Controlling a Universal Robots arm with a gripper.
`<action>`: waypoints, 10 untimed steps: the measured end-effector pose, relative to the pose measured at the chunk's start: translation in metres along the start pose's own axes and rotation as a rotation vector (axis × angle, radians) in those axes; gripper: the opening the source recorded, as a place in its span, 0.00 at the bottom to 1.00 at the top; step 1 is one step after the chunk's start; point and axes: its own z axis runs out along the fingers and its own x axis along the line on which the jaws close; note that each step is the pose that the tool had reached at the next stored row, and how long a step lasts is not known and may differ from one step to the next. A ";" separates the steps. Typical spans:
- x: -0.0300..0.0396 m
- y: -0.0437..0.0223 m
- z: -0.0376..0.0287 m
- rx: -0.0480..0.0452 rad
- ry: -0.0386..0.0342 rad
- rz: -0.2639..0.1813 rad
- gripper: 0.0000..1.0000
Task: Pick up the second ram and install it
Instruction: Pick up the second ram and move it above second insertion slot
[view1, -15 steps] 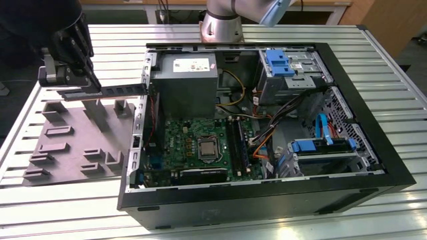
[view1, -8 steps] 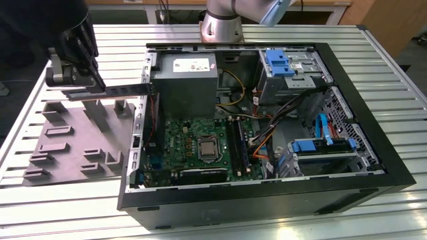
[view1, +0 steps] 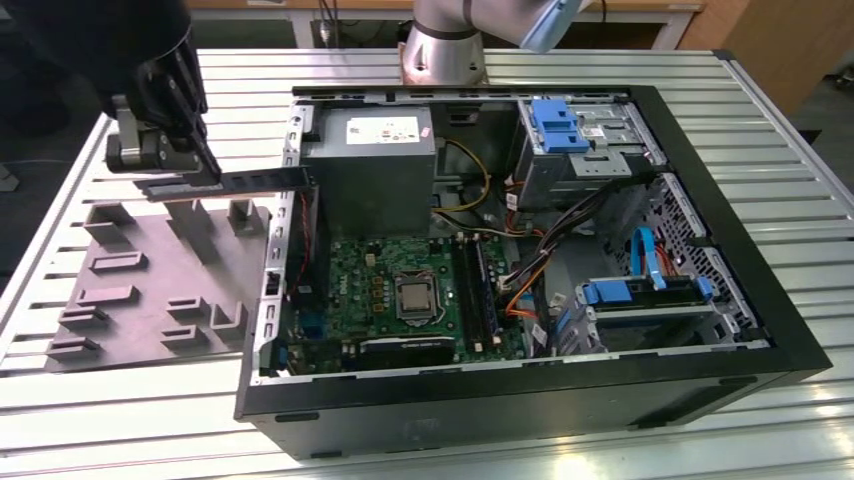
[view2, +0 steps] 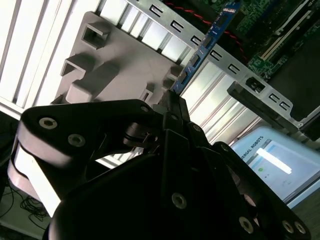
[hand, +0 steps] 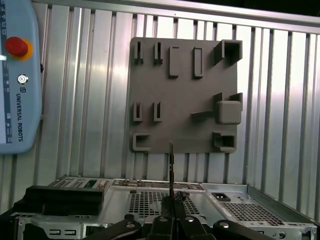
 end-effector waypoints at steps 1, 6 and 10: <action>0.0000 -0.0009 0.0000 0.0000 0.0000 0.000 0.11; 0.0003 -0.0051 0.0000 0.0000 0.0000 0.000 0.11; 0.0004 -0.0087 -0.0001 0.0000 -0.0001 0.000 0.11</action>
